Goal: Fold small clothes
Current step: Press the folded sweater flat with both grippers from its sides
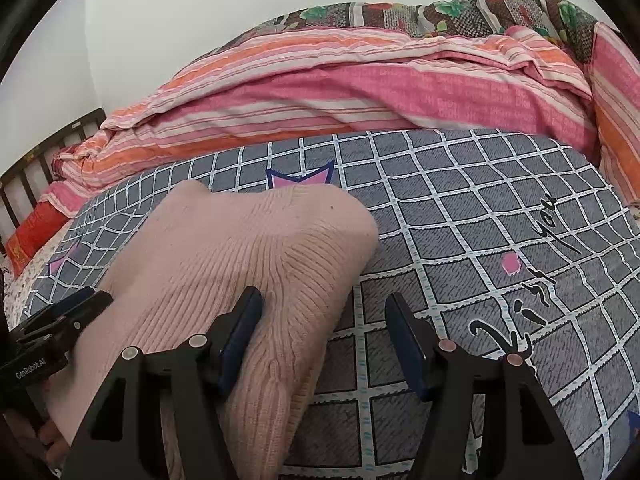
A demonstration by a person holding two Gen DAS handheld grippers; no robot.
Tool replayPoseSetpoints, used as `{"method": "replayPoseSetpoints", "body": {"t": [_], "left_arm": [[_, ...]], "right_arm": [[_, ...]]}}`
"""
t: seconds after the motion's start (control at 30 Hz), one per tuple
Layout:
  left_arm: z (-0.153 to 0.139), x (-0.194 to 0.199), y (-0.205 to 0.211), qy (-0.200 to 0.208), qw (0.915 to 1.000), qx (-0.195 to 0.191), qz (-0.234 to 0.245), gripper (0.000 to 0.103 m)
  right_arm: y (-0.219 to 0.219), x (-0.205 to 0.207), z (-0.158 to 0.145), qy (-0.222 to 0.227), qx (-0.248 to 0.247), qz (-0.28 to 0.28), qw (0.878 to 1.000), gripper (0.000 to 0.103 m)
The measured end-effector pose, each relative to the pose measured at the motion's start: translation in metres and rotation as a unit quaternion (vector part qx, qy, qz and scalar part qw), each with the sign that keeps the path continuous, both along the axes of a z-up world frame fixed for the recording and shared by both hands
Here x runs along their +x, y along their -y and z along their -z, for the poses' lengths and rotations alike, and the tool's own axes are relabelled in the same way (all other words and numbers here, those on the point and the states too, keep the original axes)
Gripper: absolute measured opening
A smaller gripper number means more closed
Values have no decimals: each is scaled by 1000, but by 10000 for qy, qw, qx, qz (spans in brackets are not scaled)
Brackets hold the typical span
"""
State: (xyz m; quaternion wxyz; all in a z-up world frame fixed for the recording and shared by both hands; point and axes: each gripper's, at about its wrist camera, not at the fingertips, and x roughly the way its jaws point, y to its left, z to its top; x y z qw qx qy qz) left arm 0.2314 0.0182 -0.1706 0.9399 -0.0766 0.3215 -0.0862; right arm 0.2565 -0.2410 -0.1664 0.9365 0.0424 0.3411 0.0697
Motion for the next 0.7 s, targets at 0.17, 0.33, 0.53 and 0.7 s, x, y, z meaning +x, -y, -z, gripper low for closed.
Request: {"method": "replayPoseSetpoints", "body": {"t": [0.17, 0.33, 0.53, 0.7], "left_arm": [[-1, -2, 1, 61, 10000, 56, -24, 82], [-1, -2, 1, 48, 10000, 13, -14, 82], [-1, -2, -1, -17, 10000, -65, 51, 82], [0, -6, -21, -407, 9964, -704, 219, 82]], "right_arm": [[0, -3, -1, 47, -34, 19, 10000, 61], [1, -6, -3, 71, -23, 27, 10000, 62], [11, -12, -6, -69, 293, 40, 9995, 62], [21, -28, -19, -256, 1005, -109, 9946, 62]]}}
